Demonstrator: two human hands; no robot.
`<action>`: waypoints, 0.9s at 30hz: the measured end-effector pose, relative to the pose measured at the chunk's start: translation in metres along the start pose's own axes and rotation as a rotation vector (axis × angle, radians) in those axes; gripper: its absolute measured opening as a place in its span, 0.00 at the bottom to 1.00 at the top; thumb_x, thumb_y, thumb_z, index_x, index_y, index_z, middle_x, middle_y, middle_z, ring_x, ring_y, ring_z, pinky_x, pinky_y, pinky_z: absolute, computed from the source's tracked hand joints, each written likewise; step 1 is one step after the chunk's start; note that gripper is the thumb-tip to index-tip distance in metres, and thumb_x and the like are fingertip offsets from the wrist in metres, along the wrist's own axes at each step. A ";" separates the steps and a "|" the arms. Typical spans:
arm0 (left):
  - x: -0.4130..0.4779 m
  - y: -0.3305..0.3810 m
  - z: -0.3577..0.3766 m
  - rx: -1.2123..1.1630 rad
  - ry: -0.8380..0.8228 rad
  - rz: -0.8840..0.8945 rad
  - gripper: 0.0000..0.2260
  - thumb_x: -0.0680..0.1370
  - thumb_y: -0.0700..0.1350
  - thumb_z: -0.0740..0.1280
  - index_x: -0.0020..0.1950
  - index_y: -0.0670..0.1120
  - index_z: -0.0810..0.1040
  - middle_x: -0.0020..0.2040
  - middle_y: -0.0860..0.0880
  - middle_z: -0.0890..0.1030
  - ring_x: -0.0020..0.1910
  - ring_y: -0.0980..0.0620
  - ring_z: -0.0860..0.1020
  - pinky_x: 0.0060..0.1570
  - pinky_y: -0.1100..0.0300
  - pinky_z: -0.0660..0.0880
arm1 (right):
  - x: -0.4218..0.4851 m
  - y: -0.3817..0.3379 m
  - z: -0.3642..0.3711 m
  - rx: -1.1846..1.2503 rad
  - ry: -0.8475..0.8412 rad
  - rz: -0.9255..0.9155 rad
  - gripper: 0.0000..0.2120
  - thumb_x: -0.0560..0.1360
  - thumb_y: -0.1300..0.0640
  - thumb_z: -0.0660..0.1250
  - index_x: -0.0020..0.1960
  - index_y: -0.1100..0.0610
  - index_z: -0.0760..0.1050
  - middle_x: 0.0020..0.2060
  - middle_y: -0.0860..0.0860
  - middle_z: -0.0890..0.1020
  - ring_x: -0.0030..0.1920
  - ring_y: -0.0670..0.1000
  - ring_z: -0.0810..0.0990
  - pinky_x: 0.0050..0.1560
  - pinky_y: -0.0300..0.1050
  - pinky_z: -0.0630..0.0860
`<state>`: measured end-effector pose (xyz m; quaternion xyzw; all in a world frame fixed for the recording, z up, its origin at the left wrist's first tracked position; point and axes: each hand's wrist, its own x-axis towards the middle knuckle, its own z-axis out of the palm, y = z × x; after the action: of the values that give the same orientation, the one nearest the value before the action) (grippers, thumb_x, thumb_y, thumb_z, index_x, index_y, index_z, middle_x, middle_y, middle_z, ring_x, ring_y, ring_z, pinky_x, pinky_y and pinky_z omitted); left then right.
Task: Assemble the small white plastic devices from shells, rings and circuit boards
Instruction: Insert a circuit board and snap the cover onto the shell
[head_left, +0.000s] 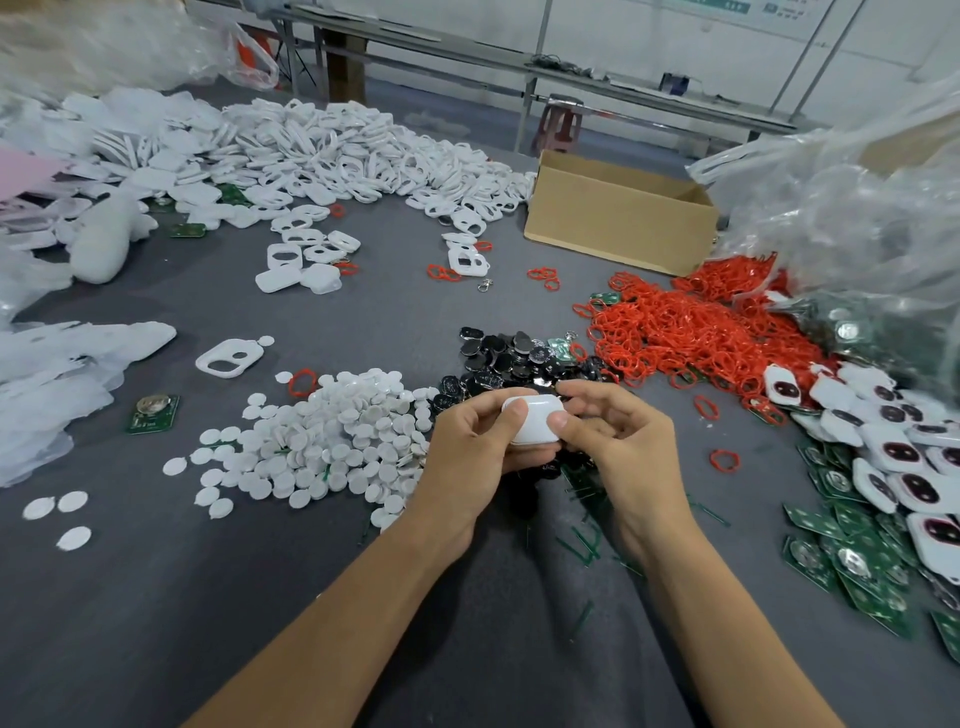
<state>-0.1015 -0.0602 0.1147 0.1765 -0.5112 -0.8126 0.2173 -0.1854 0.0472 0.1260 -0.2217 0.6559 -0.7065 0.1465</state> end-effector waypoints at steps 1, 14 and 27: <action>0.000 0.000 0.000 0.007 -0.001 0.008 0.09 0.82 0.38 0.62 0.54 0.41 0.82 0.51 0.41 0.85 0.47 0.41 0.84 0.46 0.57 0.82 | 0.001 0.000 -0.001 0.009 -0.019 0.029 0.12 0.69 0.71 0.71 0.51 0.60 0.82 0.37 0.51 0.83 0.35 0.46 0.79 0.37 0.35 0.76; -0.004 -0.001 0.002 0.131 -0.028 0.076 0.11 0.82 0.37 0.62 0.50 0.48 0.82 0.51 0.44 0.84 0.42 0.44 0.85 0.42 0.60 0.82 | 0.007 -0.001 -0.011 0.084 -0.107 0.182 0.16 0.63 0.60 0.73 0.47 0.67 0.81 0.35 0.58 0.80 0.29 0.46 0.73 0.31 0.34 0.71; 0.003 0.002 0.005 -0.194 0.033 -0.110 0.14 0.84 0.41 0.56 0.49 0.43 0.81 0.41 0.43 0.86 0.38 0.51 0.85 0.36 0.62 0.81 | -0.007 -0.008 0.009 -0.563 0.024 -0.293 0.18 0.66 0.65 0.76 0.54 0.53 0.81 0.48 0.48 0.81 0.38 0.44 0.78 0.39 0.35 0.75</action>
<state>-0.1063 -0.0585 0.1187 0.1959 -0.4158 -0.8660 0.1969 -0.1743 0.0434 0.1337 -0.3374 0.7886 -0.5132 -0.0318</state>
